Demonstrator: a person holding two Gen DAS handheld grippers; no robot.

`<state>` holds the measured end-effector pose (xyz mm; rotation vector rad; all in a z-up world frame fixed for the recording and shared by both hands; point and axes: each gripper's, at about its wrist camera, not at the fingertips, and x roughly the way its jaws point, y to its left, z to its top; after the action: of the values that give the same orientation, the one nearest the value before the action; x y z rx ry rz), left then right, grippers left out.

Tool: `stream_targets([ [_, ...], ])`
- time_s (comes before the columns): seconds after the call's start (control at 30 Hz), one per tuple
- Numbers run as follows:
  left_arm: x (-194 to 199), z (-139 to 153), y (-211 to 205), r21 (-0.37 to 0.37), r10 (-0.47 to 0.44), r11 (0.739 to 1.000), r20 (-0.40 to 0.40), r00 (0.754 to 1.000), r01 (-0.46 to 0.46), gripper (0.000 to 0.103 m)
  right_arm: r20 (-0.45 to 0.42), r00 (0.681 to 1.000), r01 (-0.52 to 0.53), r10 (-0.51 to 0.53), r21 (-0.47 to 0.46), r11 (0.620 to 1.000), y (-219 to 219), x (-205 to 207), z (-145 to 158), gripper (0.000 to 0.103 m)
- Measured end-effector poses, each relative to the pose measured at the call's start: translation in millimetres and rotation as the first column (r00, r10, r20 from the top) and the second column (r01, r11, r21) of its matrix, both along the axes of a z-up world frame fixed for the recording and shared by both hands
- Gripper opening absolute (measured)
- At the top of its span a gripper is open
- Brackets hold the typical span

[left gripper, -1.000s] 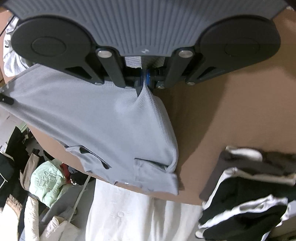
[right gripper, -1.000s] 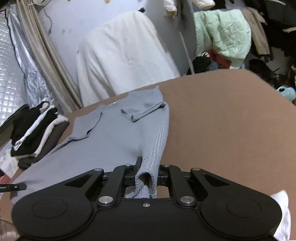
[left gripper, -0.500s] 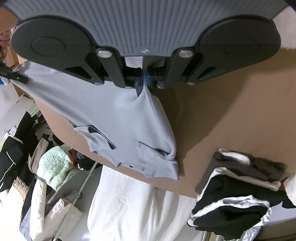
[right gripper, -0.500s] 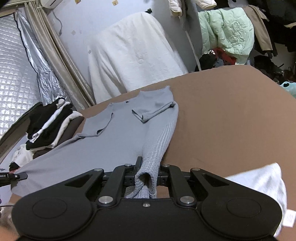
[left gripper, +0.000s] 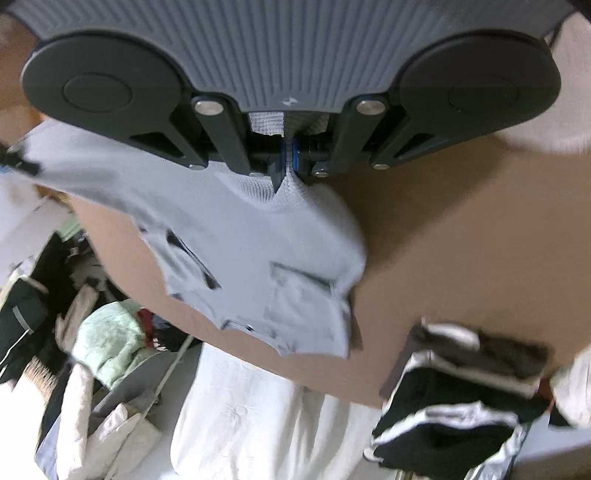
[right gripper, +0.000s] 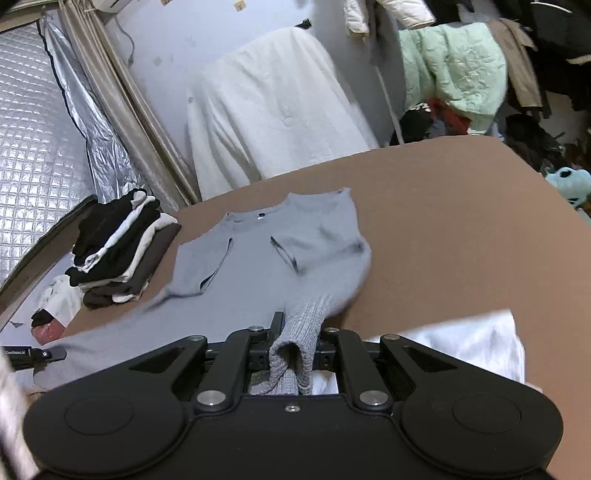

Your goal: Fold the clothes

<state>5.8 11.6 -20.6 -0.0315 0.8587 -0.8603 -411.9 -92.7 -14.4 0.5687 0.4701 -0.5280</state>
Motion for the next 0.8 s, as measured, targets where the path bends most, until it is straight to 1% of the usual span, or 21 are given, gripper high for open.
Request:
stream_targets([
  [0.1, 30, 6, -33, 0.006, 0.006, 1.000, 0.041, 0.999, -0.006, 0.003, -0.023, 0.999, -0.034, 0.033, -0.014, 0.999, -36, 39, 6, 0.011],
  [0.17, 49, 12, -57, 0.029, 0.018, 0.999, 0.099, 0.995, -0.021, 0.003, -0.048, 0.997, -0.055, 0.055, -0.017, 0.998, -61, 71, 10, 0.011],
  [0.2, 59, 14, -69, 0.044, 0.025, 0.999, 0.122, 0.992, -0.030, 0.003, -0.061, 0.996, -0.068, 0.068, -0.006, 0.998, -76, 85, 11, 0.011],
  [0.23, 70, 15, -79, 0.053, 0.030, 0.998, 0.128, 0.991, -0.037, 0.003, -0.069, 0.995, -0.068, 0.069, 0.016, 0.998, -93, 103, 12, 0.011],
  [0.3, 94, 14, -98, 0.067, 0.034, 0.997, 0.117, 0.993, -0.042, 0.003, -0.099, 0.992, -0.073, 0.079, 0.067, 0.995, -120, 130, 11, 0.011],
  [0.43, 133, 12, -128, 0.073, 0.025, 0.997, 0.073, 0.997, -0.030, 0.003, -0.220, 0.971, -0.052, 0.092, 0.180, 0.982, -171, 182, 12, 0.011],
  [0.5, 151, 13, -145, 0.089, 0.019, 0.996, 0.077, 0.997, -0.026, 0.003, -0.226, 0.969, -0.032, 0.098, 0.279, 0.960, -198, 202, 16, 0.011],
  [0.53, 161, 14, -155, 0.100, 0.015, 0.995, 0.083, 0.996, -0.023, 0.003, -0.202, 0.975, -0.018, 0.092, 0.344, 0.939, -215, 206, 14, 0.011],
  [0.63, 193, 11, -188, 0.131, -0.008, 0.991, 0.093, 0.996, -0.004, 0.003, -0.170, 0.985, 0.047, 0.037, 0.464, 0.884, -256, 226, 4, 0.011],
  [0.7, 212, 2, -211, 0.150, -0.026, 0.989, 0.091, 0.996, 0.012, 0.003, -0.216, 0.976, 0.069, 0.027, 0.427, 0.901, -274, 248, -7, 0.011],
  [0.77, 229, -12, -235, 0.204, -0.060, 0.978, 0.114, 0.992, 0.036, 0.003, -0.238, 0.971, 0.078, 0.021, 0.399, 0.914, -291, 268, -21, 0.011],
  [0.8, 237, -20, -246, 0.239, -0.079, 0.970, 0.121, 0.989, 0.049, 0.003, -0.240, 0.971, 0.090, 0.010, 0.403, 0.911, -300, 277, -31, 0.011],
])
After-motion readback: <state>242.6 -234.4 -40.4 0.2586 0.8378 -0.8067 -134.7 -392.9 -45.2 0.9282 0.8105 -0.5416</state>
